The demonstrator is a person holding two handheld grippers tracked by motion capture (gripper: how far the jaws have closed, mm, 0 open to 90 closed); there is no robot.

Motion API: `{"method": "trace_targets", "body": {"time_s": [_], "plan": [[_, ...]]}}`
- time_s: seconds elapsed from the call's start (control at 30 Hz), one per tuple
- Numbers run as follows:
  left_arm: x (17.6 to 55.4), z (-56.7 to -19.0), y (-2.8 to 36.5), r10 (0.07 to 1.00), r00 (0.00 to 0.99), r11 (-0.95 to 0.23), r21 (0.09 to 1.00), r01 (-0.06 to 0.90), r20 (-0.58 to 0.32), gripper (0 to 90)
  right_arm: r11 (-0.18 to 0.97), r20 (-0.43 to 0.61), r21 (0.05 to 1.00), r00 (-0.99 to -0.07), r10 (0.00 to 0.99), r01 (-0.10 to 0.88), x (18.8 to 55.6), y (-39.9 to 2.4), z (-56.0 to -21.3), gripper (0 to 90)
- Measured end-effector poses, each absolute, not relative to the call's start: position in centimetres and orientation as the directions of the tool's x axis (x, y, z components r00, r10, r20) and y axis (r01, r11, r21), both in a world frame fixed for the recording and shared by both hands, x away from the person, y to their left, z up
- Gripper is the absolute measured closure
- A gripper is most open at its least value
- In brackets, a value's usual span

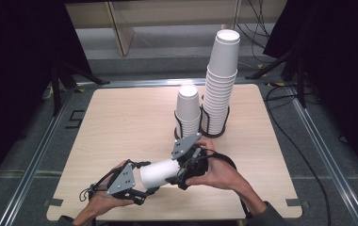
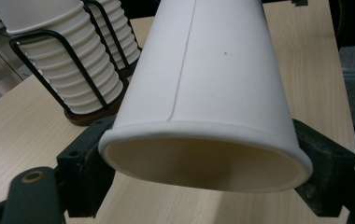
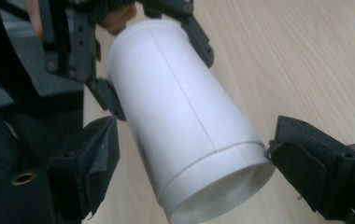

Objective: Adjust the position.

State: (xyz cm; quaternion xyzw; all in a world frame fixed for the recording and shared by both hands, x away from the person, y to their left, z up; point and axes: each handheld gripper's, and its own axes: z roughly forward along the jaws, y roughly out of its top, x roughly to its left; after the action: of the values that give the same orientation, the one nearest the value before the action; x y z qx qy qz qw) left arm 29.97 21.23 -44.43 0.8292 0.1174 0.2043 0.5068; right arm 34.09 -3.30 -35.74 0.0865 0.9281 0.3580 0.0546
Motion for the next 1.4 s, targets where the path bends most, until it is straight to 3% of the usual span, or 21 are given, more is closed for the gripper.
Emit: {"method": "trace_targets", "body": {"time_s": [0.13,0.2,0.37,1.0,1.23,1.4], "plan": [[29.9,-44.3,21.2,0.386,0.894,-0.482,0.876,-0.015,0.227,18.2,0.782,-0.133,0.621,-0.977,0.165,0.048,33.8,-2.4,-36.2,16.2],[29.9,-44.2,21.2,0.376,0.896,-0.495,0.869,-0.021,0.236,18.2,0.798,-0.124,0.599,-0.977,0.171,0.064,33.4,-2.0,-36.6,16.2],[29.6,-44.2,21.1,0.35,0.9,-0.52,0.853,-0.045,0.261,18.4,0.856,-0.21,0.516,-0.974,0.089,-0.033,33.2,-1.0,-37.5,16.4],[29.1,-44.4,20.6,0.277,0.912,-0.581,0.809,-0.091,0.302,18.1,0.914,-0.228,0.39,-0.973,-0.026,-0.116,32.8,0.4,-39.5,23.4],[29.4,-44.6,20.9,0.319,0.916,-0.494,0.868,-0.06,0.245,10.0,0.906,-0.218,0.412,-0.976,-0.011,-0.103,32.9,0.0,-39.4,23.3],[29.7,-44.4,21.8,0.324,0.93,-0.389,0.921,-0.035,0.172,10.3,0.857,-0.124,0.512,-0.992,0.0,-0.064,33.5,-1.3,-39.0,23.7]]}}
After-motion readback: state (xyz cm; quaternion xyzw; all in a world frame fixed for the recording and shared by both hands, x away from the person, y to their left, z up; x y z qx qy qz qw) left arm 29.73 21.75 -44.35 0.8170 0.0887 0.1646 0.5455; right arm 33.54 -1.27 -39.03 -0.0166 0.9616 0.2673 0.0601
